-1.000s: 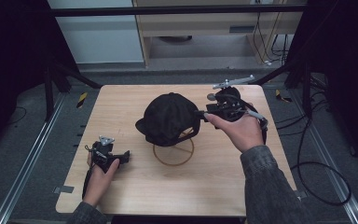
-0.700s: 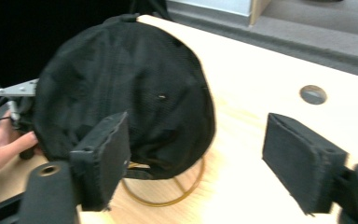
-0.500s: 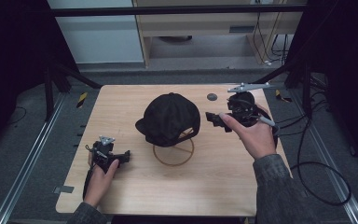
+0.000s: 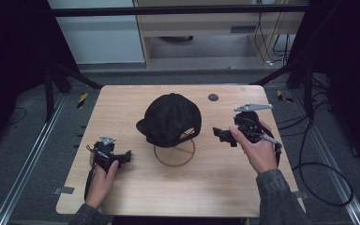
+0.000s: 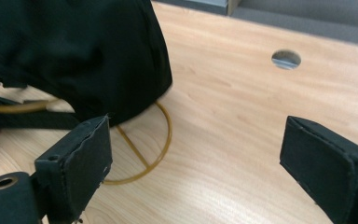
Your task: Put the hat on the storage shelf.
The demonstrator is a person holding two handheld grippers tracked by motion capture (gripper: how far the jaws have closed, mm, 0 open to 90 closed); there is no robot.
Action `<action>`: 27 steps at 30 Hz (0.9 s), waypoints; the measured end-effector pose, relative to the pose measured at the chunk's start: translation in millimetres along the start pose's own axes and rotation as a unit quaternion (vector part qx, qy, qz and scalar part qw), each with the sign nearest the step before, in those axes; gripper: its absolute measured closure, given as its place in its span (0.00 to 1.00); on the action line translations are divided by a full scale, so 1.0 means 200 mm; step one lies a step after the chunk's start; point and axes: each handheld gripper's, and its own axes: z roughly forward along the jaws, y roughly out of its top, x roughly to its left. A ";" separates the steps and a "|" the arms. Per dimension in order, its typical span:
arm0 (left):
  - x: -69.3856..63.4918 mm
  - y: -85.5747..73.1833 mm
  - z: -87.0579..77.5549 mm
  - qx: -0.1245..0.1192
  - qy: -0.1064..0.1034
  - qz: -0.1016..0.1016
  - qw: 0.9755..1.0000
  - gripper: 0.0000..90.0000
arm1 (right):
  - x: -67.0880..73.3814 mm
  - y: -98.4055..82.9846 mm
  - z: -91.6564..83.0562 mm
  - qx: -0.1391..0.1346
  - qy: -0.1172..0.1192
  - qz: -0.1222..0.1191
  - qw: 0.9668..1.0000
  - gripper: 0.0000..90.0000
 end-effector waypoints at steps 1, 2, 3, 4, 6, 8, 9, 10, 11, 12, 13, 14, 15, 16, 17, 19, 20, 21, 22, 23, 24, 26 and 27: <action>0.00 0.00 0.00 0.000 0.000 0.000 1.000 0.00 | -0.01 -0.02 0.01 0.002 -0.001 0.005 1.000 0.12; 0.00 0.00 0.00 0.000 0.000 0.000 1.000 0.00 | -0.01 -0.02 0.01 0.002 -0.001 0.005 1.000 0.12; 0.00 0.00 0.00 0.000 0.000 0.000 1.000 0.00 | -0.03 -0.05 0.03 0.004 -0.001 0.014 1.000 0.13; 0.00 0.00 0.00 0.000 0.000 0.000 1.000 0.00 | -0.04 -0.07 0.04 0.005 -0.001 0.015 1.000 0.14; 0.00 0.00 0.00 0.000 0.000 0.000 1.000 0.00 | -0.05 -0.10 0.05 0.009 -0.003 0.022 1.000 0.15; 0.00 0.00 0.00 0.000 0.000 0.000 1.000 0.00 | -0.06 -0.12 0.07 0.010 -0.004 0.024 1.000 0.15; 0.00 0.00 0.00 0.000 0.000 0.000 1.000 0.00 | -0.07 -0.15 0.08 0.015 -0.005 0.026 1.000 0.15; 0.00 0.00 0.00 0.000 0.000 0.000 1.000 0.00 | -0.07 -0.15 0.08 0.015 -0.005 0.026 1.000 0.15; 0.00 0.00 0.00 0.000 0.000 0.000 1.000 0.00 | -0.09 -0.18 0.09 0.018 -0.007 0.029 0.999 0.15; 0.00 0.00 0.00 0.000 0.000 0.000 1.000 0.00 | -0.09 -0.18 0.09 0.018 -0.007 0.029 0.999 0.15; 0.00 0.00 0.00 0.000 0.000 0.000 1.000 0.00 | -0.10 -0.21 0.10 0.019 -0.009 0.031 0.999 0.15; 0.00 0.00 0.00 0.000 0.000 0.000 1.000 0.00 | -0.11 -0.22 0.10 0.019 -0.009 0.034 0.999 0.15; 0.00 0.00 0.00 0.000 0.000 0.001 1.000 0.00 | -0.11 -0.23 0.11 0.021 -0.009 0.036 0.999 0.15; 0.00 0.00 0.00 0.000 0.000 0.000 1.000 0.00 | -0.12 -0.24 0.11 0.023 -0.011 0.036 0.999 0.15; 0.00 0.00 0.00 0.000 0.000 0.001 1.000 0.00 | -0.13 -0.25 0.11 0.023 -0.013 0.037 0.999 0.15; 0.00 0.00 0.00 0.000 0.000 0.001 1.000 0.00 | -0.13 -0.27 0.12 0.024 -0.014 0.038 0.999 0.15; 0.00 0.00 0.00 0.000 0.000 0.001 1.000 0.00 | -0.14 -0.28 0.12 0.024 -0.016 0.040 0.999 0.15; 0.00 0.00 0.00 0.000 0.000 0.001 1.000 0.00 | -0.14 -0.29 0.12 0.024 -0.016 0.038 0.999 0.15; 0.00 0.00 0.00 0.000 0.000 0.001 1.000 0.00 | -0.14 -0.30 0.12 0.024 -0.017 0.042 0.999 0.15; 0.00 0.00 0.00 0.000 0.000 0.001 1.000 0.00 | -0.15 -0.32 0.13 0.026 -0.018 0.041 0.999 0.15; 0.00 0.00 0.00 0.000 0.000 0.001 1.000 0.00 | -0.15 -0.32 0.13 0.026 -0.018 0.041 0.999 0.15; 0.00 0.00 0.00 0.000 0.000 0.001 1.000 0.00 | -0.15 -0.33 0.13 0.027 -0.019 0.040 0.999 0.15; 0.00 0.00 0.00 0.000 0.000 0.001 1.000 0.00 | -0.16 -0.35 0.14 0.028 -0.019 0.042 0.999 0.15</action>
